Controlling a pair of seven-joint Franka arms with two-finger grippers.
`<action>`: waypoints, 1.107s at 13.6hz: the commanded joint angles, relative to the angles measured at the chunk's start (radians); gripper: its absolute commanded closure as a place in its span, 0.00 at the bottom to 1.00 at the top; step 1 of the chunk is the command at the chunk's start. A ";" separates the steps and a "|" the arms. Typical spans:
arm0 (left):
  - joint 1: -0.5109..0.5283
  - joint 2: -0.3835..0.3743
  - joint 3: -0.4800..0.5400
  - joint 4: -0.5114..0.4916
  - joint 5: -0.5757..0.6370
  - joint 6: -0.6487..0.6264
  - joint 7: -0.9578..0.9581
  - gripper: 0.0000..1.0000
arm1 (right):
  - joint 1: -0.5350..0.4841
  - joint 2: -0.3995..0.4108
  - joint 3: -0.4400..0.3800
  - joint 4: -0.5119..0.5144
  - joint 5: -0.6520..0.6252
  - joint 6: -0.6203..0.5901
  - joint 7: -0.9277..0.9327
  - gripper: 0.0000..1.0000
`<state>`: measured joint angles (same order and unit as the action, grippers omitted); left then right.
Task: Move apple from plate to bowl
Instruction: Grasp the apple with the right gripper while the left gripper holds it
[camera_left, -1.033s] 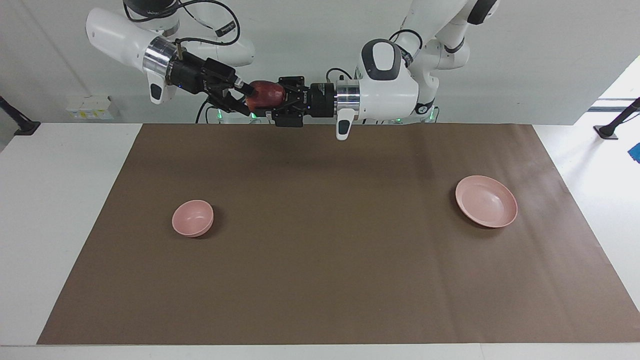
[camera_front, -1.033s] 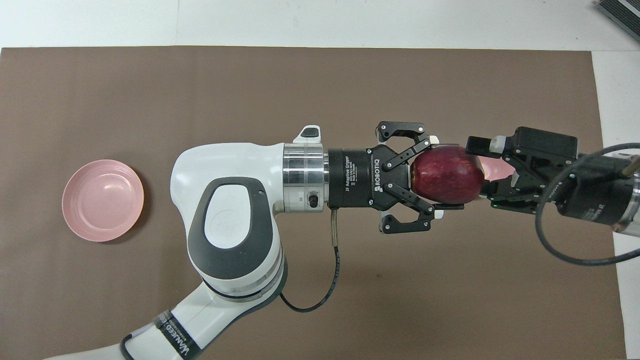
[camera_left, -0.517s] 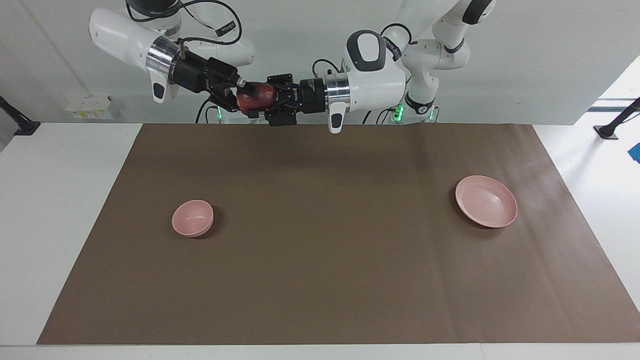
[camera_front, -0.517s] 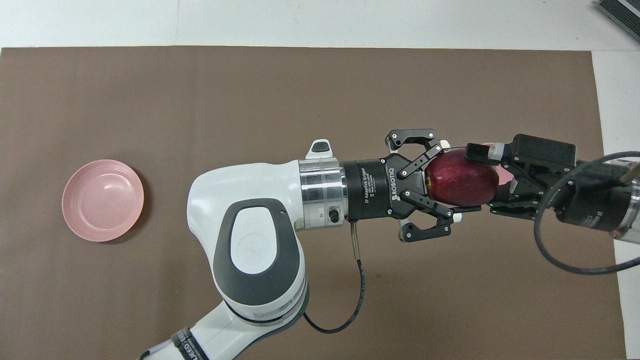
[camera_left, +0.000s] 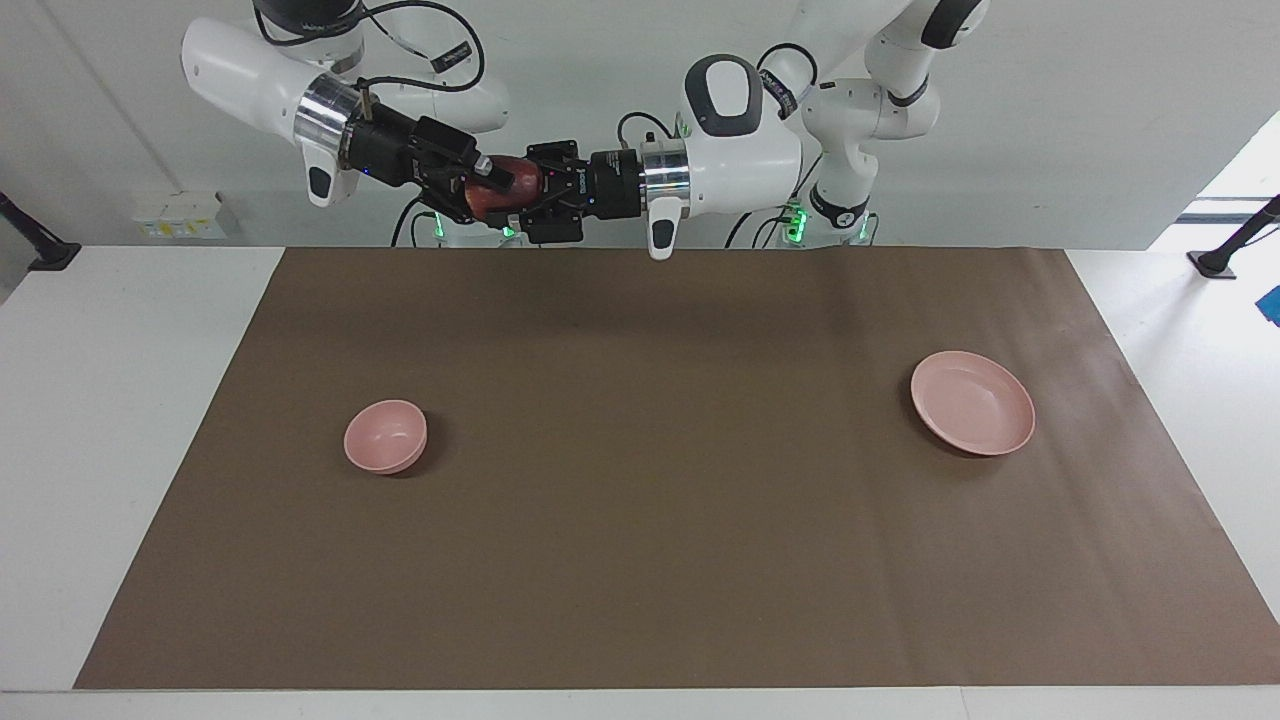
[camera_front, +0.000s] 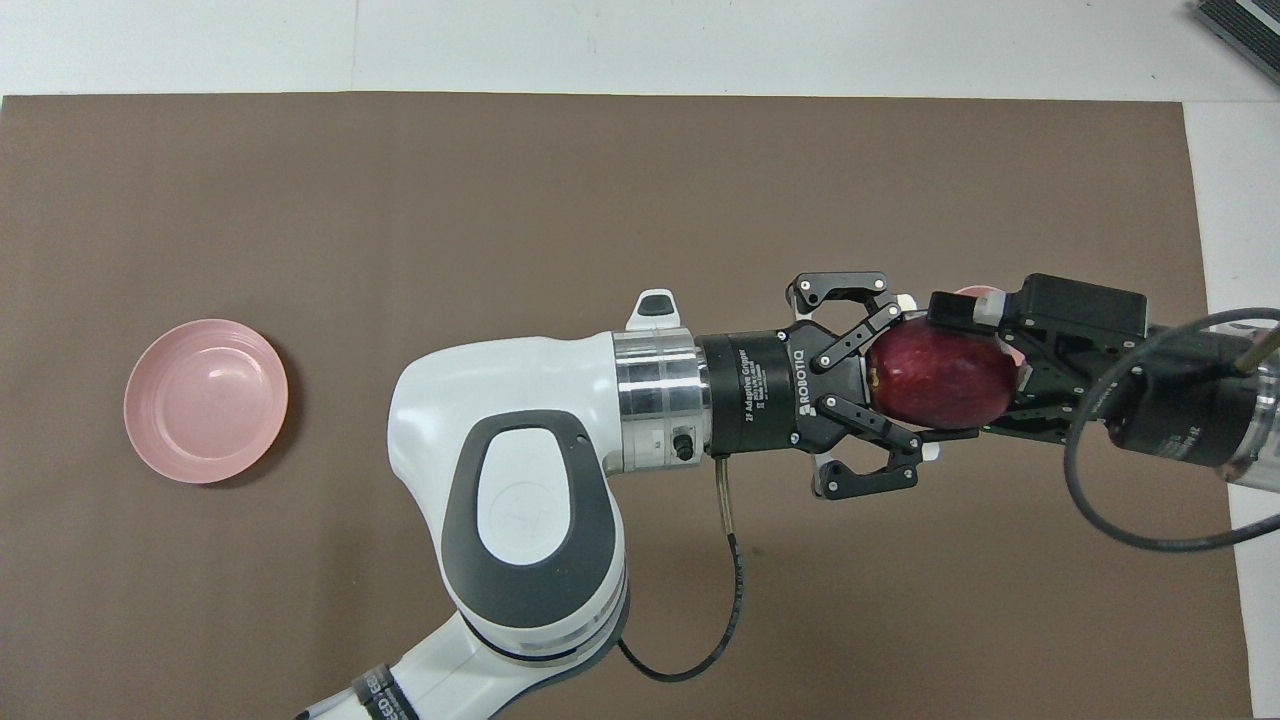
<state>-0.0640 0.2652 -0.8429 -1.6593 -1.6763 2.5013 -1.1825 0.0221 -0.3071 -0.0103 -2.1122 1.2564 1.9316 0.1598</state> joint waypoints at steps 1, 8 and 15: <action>-0.017 -0.001 -0.002 0.006 -0.022 0.040 -0.006 1.00 | 0.001 -0.029 0.004 -0.022 0.020 0.010 -0.002 0.00; -0.039 -0.001 -0.005 0.007 -0.023 0.123 -0.005 1.00 | -0.002 -0.036 0.004 -0.020 0.020 -0.022 0.018 0.00; -0.039 0.000 -0.008 0.006 -0.020 0.122 -0.006 1.00 | -0.001 -0.040 0.004 -0.020 0.014 -0.025 0.052 0.83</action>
<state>-0.0829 0.2635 -0.8547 -1.6506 -1.6819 2.5987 -1.1829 0.0206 -0.3145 -0.0112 -2.1243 1.2560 1.9214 0.1659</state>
